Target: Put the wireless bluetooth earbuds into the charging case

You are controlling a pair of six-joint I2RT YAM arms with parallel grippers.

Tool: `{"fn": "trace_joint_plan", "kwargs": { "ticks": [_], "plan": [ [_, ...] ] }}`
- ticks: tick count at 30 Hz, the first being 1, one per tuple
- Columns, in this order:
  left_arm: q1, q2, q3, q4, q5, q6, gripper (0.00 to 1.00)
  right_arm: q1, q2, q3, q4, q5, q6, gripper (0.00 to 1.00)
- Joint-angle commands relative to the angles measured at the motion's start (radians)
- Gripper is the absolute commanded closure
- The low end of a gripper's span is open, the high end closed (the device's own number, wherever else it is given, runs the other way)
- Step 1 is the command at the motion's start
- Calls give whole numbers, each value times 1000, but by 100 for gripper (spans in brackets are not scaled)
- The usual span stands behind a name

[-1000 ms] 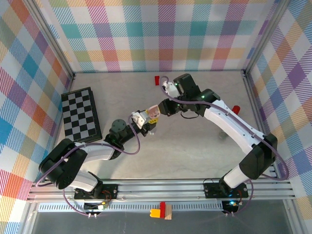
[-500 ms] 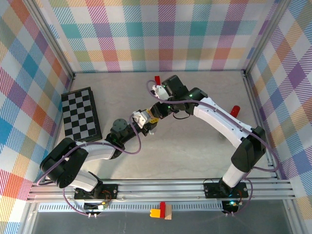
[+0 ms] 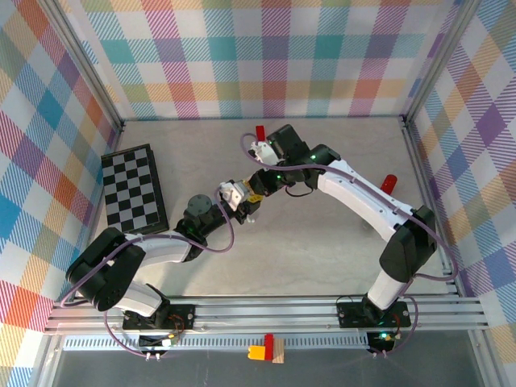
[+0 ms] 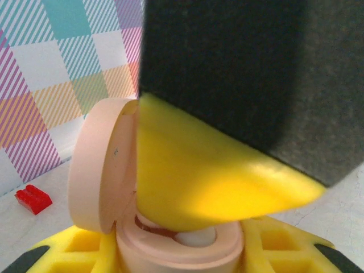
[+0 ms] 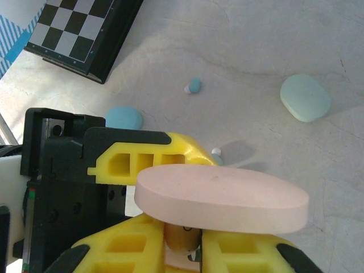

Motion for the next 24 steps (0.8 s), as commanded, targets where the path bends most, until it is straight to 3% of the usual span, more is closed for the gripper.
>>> {"fn": "trace_joint_plan", "kwargs": {
  "ticks": [1,6,12,17,24],
  "plan": [
    [-6,-17,34,18,-15,-22,64,8,12,8,7,-31,10,76],
    [-7,-25,33,1,-26,-23,64,-8,-38,-31,13,9,29,69],
    [-4,-32,9,12,-30,-37,64,-68,-159,-127,77,-50,55,59],
    [-2,-27,-7,35,28,-25,64,-106,-187,-137,101,-66,92,59],
    [-2,-32,-4,-4,136,34,64,-113,-96,-17,62,-41,95,59]
  ]
}}
